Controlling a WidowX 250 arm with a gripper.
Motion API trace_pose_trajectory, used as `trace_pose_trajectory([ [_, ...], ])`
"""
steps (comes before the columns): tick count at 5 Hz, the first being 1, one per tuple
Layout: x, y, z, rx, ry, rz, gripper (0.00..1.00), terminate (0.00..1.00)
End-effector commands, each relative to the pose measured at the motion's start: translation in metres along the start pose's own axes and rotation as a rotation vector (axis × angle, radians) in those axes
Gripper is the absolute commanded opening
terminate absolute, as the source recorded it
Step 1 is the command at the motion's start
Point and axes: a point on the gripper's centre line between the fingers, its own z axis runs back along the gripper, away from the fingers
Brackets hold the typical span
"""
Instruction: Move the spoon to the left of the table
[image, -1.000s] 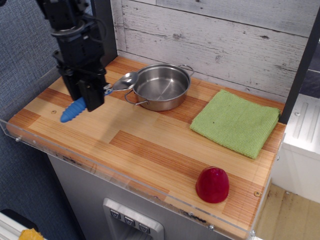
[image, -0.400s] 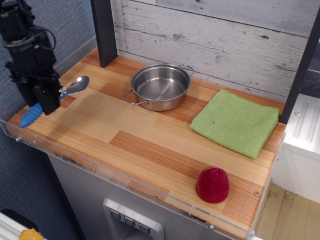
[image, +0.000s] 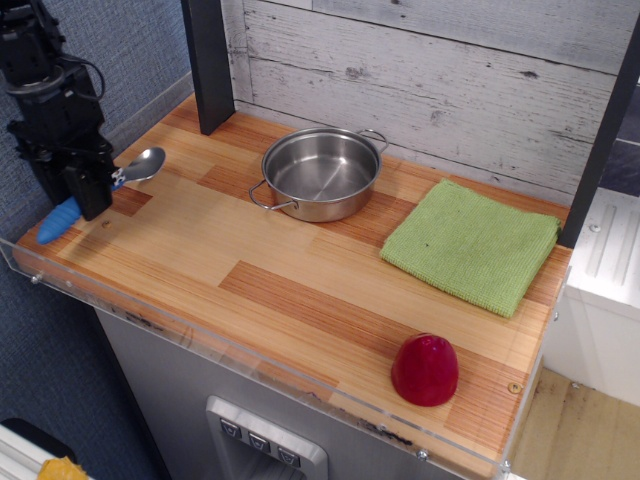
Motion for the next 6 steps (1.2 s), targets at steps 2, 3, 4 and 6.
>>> trace_pose_trajectory([
  [2, 0.034, -0.022, 0.002, 0.032, -0.008, -0.060, 0.00, 0.00],
  [3, 0.028, -0.027, -0.004, 0.029, 0.038, -0.059, 1.00, 0.00],
  [4, 0.021, -0.029, -0.005, 0.027, 0.060, -0.042, 1.00, 0.00],
  [6, -0.005, -0.067, 0.068, 0.104, -0.049, -0.004, 1.00, 0.00],
])
